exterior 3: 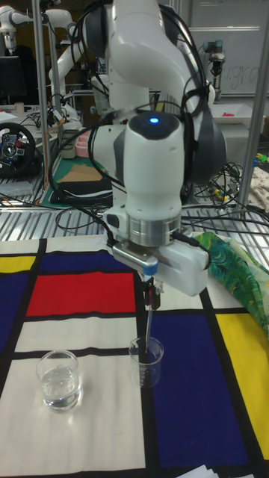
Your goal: Transfer liquid using a dropper
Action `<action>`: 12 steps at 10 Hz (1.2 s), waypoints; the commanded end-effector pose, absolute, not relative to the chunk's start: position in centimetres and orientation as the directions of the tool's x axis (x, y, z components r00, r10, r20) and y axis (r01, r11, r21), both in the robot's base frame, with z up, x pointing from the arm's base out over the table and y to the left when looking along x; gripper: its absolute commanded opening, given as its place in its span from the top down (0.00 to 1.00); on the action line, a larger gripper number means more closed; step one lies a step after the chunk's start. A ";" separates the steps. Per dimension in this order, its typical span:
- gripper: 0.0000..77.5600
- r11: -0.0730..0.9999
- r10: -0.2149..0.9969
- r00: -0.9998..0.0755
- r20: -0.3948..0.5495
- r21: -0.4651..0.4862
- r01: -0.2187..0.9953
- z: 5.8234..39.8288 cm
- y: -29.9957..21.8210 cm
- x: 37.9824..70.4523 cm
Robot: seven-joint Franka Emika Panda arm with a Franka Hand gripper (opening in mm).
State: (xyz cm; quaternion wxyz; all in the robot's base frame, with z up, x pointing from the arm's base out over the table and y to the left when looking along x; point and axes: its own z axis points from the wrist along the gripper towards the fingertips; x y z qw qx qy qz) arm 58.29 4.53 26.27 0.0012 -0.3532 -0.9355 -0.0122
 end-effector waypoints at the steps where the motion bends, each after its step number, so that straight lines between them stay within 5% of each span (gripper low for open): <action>1: 0.98 0.760 0.650 -0.760 -0.024 0.004 0.650 24.4 5.1 58.7; 12: 0.98 0.771 0.637 -0.770 -0.045 0.021 0.637 20.6 4.7 58.4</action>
